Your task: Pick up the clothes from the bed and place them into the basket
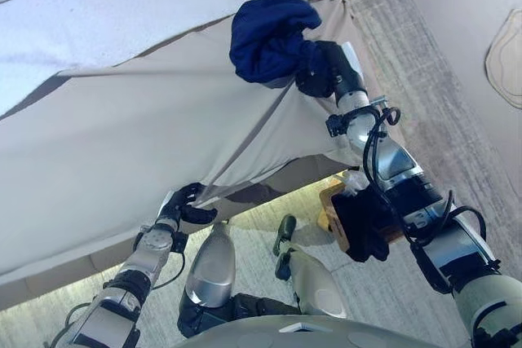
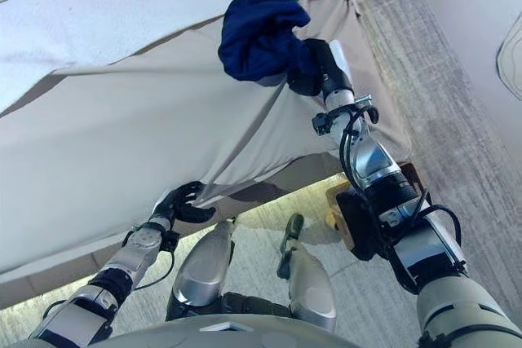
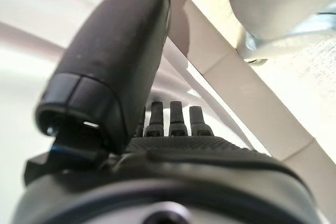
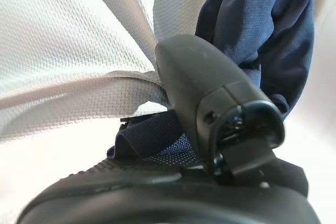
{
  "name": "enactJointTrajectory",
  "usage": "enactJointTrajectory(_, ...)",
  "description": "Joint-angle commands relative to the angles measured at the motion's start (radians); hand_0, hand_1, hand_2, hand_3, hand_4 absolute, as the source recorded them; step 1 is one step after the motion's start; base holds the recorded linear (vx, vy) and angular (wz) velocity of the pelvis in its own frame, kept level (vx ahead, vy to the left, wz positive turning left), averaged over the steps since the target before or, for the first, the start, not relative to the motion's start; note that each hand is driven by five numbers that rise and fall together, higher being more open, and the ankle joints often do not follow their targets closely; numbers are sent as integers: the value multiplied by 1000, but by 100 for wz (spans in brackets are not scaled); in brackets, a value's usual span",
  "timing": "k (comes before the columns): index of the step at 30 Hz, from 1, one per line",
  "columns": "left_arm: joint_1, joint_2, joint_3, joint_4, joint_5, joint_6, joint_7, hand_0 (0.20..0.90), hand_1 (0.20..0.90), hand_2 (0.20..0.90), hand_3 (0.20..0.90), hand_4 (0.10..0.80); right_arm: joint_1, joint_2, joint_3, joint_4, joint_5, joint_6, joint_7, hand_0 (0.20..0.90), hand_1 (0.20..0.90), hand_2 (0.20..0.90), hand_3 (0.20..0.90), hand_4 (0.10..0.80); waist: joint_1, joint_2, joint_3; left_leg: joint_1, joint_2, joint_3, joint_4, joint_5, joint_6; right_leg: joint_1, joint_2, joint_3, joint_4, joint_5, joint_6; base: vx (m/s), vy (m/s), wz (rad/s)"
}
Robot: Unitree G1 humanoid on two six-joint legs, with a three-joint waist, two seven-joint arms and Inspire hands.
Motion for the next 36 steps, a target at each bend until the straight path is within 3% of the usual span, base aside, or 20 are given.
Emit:
enactJointTrajectory(1,80,-85,-11,106,76,-39,-44,900,900,900,900,800,11,-275,-241,-110,80,-55,57,300,300,300,200,100,-178,7,-345,-68,16,42,144,-130,-4,-12,30,-4,22,-77,-18,35,-59,14)
enactJointTrajectory(6,102,-83,-4,163,81,-36,-43,900,900,900,900,800,35,-235,-188,-93,176,27,269,300,300,300,200,100,-167,-2,-358,-59,20,31,140,-123,-14,7,28,-20,9,-77,-24,26,-34,19)
enactJointTrajectory(10,129,-64,13,197,95,-36,-44,900,900,900,900,800,49,-223,-156,-57,238,85,336,300,300,300,200,100,-149,-3,-366,-52,20,12,132,-113,-20,21,28,-35,4,-79,-28,21,-6,23)
enactJointTrajectory(12,147,-54,22,214,97,-41,-37,900,900,900,900,800,43,-212,-146,-26,264,90,325,422,422,422,343,243,-137,1,-369,-47,18,-2,125,-107,-23,30,26,-46,0,-81,-30,11,34,13)
enactJointTrajectory(13,151,-51,26,219,99,-43,-39,900,900,900,900,800,36,-205,-142,-18,265,91,312,599,599,599,549,449,-133,4,-370,-44,17,-8,120,-103,-24,34,26,-50,-2,-81,-31,1,43,2)
enactJointTrajectory(14,155,-49,30,222,97,-43,-39,900,900,900,900,800,30,-200,-140,-11,264,90,307,589,589,589,538,438,-130,7,-370,-42,16,-12,117,-101,-24,36,25,-52,-3,-81,-31,-5,48,-1)
enactJointTrajectory(15,160,-46,35,225,93,-45,-38,900,900,900,900,800,25,-193,-140,-6,264,85,297,300,300,300,200,100,-126,10,-371,-41,15,-17,113,-98,-24,38,25,-55,-4,-83,-32,-9,61,0)
enactJointTrajectory(22,182,-46,52,237,90,-52,-51,900,900,900,900,800,12,-160,-152,-19,287,102,238,300,300,300,200,100,-111,27,-377,-28,7,-39,98,-90,-23,51,19,-71,2,-90,-32,-3,62,1)
enactJointTrajectory(29,189,-49,42,233,86,-69,-70,900,900,900,900,800,36,-118,-181,-16,538,185,277,300,300,300,200,100,-106,27,-391,-9,1,-47,78,-89,-19,64,14,-81,0,-91,-28,-1,40,8)
enactJointTrajectory(33,192,-51,33,232,82,-82,-73,900,900,900,900,800,51,-110,-184,-11,586,199,305,300,300,300,200,100,-109,25,-403,1,-1,-47,67,-87,-17,68,11,-75,-8,-85,-23,11,32,5)
enactJointTrajectory(34,192,-51,30,230,83,-82,-74,900,900,900,900,800,54,-110,-184,-12,595,198,306,498,498,498,431,331,-110,25,-406,3,-1,-47,65,-87,-17,69,11,-72,-10,-83,-22,20,33,1)
enactJointTrajectory(35,193,-50,25,226,85,-82,-75,900,900,900,900,800,59,-104,-185,-8,621,205,308,839,839,839,829,729,-111,26,-411,6,-2,-48,60,-87,-16,68,10,-68,-10,-82,-19,15,30,3)
enactJointTrajectory(36,193,-49,23,225,84,-81,-74,900,900,900,900,800,59,-102,-185,-8,622,206,308,900,900,900,900,800,-111,26,-412,6,-1,-48,60,-87,-16,68,10,-68,-10,-82,-19,11,39,11)
